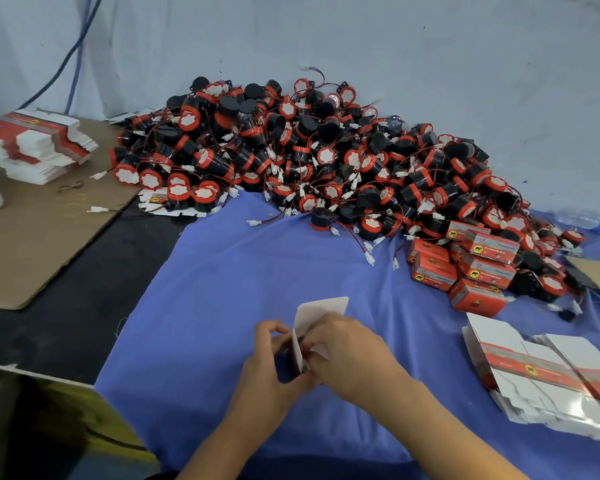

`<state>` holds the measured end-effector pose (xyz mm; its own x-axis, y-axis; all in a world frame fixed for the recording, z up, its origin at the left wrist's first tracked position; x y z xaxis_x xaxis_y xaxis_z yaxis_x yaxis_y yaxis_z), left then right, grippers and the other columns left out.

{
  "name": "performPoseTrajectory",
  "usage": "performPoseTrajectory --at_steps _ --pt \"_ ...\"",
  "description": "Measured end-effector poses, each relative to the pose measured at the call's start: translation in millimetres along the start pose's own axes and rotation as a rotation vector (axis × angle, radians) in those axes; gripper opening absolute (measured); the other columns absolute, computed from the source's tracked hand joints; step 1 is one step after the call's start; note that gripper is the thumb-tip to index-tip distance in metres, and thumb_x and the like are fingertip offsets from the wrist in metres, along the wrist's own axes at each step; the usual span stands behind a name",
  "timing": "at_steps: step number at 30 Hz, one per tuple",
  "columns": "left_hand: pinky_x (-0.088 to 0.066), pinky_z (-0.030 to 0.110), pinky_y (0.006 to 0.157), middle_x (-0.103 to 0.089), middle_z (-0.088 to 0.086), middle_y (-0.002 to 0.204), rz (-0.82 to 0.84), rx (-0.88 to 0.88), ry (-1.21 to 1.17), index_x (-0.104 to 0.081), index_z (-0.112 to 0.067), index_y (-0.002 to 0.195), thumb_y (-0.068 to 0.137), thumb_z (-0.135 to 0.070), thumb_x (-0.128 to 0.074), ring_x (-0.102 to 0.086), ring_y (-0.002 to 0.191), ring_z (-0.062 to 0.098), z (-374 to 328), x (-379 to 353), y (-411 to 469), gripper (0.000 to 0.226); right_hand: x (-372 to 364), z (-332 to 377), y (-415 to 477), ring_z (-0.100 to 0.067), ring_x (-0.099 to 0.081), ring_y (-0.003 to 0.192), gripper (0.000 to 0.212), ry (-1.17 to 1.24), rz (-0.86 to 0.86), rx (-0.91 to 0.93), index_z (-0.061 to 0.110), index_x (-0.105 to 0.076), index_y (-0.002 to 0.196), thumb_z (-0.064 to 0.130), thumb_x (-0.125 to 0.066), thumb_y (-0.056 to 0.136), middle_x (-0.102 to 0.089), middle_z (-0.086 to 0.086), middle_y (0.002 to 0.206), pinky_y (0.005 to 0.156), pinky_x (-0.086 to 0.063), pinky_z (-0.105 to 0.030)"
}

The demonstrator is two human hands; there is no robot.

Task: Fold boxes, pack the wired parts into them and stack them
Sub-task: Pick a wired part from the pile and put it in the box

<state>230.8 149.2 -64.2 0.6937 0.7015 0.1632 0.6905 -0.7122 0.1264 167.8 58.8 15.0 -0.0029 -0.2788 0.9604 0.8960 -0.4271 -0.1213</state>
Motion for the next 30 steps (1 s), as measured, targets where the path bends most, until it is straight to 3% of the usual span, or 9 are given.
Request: performPoseTrajectory --at_steps 4,9,12,14,17,20,24,26,30 --pt "-0.052 0.016 0.07 -0.071 -0.012 0.096 -0.013 -0.003 0.02 -0.051 -0.037 0.102 0.066 -0.042 -0.084 -0.066 0.088 0.008 -0.9 1.1 0.1 0.049 -15.4 2.2 -4.9 -0.016 -0.04 0.117 0.03 -0.116 0.064 0.078 0.037 -0.066 0.116 0.025 -0.045 0.098 -0.044 0.014 0.128 0.072 -0.038 -0.031" --pt "-0.051 0.012 0.065 -0.071 -0.011 0.094 -0.009 0.009 0.001 -0.055 -0.037 0.102 0.069 -0.036 -0.083 -0.067 0.081 0.006 0.8 0.7 -0.2 0.043 -19.8 -4.5 -8.3 -0.015 -0.032 0.114 0.029 0.012 0.081 0.009 0.029 -0.066 0.099 0.035 -0.037 0.097 -0.038 0.017 0.122 0.077 -0.042 -0.033" --pt "-0.05 0.011 0.063 -0.071 -0.012 0.088 -0.029 0.022 0.017 -0.055 -0.036 0.102 0.067 -0.038 -0.081 -0.066 0.075 0.002 3.8 0.6 1.1 0.044 -16.5 -9.0 -1.4 -0.017 -0.043 0.109 0.02 0.081 0.051 -0.071 0.025 -0.066 0.087 0.032 -0.047 0.091 -0.052 0.014 0.116 0.076 -0.048 -0.033" --pt "-0.051 0.013 0.064 -0.072 -0.011 0.089 -0.028 0.024 0.034 -0.055 -0.034 0.104 0.065 -0.038 -0.083 -0.067 0.077 0.004 5.6 -0.8 2.0 0.048 -10.9 -11.2 5.0 -0.018 -0.058 0.088 0.01 0.207 0.046 -0.131 0.021 -0.061 0.077 0.027 -0.054 0.081 -0.064 0.007 0.093 0.068 -0.053 -0.033" --pt "-0.058 0.024 0.07 -0.073 -0.011 0.096 0.0 0.026 0.061 -0.053 -0.034 0.11 0.062 -0.04 -0.086 -0.069 0.084 0.007 8.0 -3.0 1.6 0.059 -1.6 -12.7 7.4 -0.017 -0.062 0.084 0.013 0.146 -0.006 -0.224 0.029 -0.065 0.089 0.027 -0.06 0.076 -0.067 0.007 0.091 0.059 -0.044 -0.025" --pt "-0.06 0.044 0.077 -0.072 -0.009 0.094 -0.01 0.021 0.058 -0.054 -0.032 0.113 0.065 -0.035 -0.083 -0.07 0.085 0.013 8.7 -1.5 0.5 0.056 1.9 -1.6 6.0 -0.018 -0.057 0.097 0.016 -0.007 -0.131 -0.202 0.028 -0.06 0.1 0.023 -0.057 0.085 -0.061 0.01 0.107 0.065 -0.036 -0.028" --pt "-0.058 0.054 0.08 -0.07 -0.003 0.086 -0.02 0.02 0.005 -0.054 -0.029 0.114 0.071 -0.033 -0.081 -0.067 0.081 0.023 3.8 -1.0 -1.5 0.051 1.2 -0.1 -6.2 -0.013 -0.05 0.086 0.019 0.066 -0.218 -0.133 0.031 -0.054 0.097 0.018 -0.045 0.087 -0.055 0.014 0.098 0.057 -0.036 -0.028" --pt "-0.058 0.052 0.08 -0.07 -0.005 0.088 -0.045 0.009 0.007 -0.054 -0.029 0.115 0.075 -0.036 -0.079 -0.067 0.081 0.02 -0.9 2.1 -2.3 0.048 1.8 -2.7 -18.0 -0.008 -0.055 0.085 0.024 0.149 -0.324 -0.039 0.037 -0.057 0.105 0.022 -0.046 0.09 -0.057 0.018 0.099 0.06 -0.045 -0.026" --pt "-0.055 0.031 0.086 -0.069 -0.018 0.11 -0.081 -0.071 0.121 -0.052 -0.035 0.123 0.087 -0.032 -0.076 -0.066 0.099 0.004 -12.9 5.2 -5.8 0.043 6.2 -40.8 -62.7 -0.002 -0.058 0.104 0.036 0.544 -0.886 -0.061 0.043 -0.056 0.12 0.02 -0.064 0.094 -0.053 0.025 0.114 0.083 -0.047 -0.013"
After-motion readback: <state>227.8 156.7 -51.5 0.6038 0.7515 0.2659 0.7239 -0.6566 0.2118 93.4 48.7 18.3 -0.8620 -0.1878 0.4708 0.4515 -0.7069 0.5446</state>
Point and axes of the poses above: each hand's wrist, its own y-axis towards the middle knuckle, its own x-axis out of the back of the hand, z = x × y, the point moved 9 cm from there along y, towards the middle knuckle
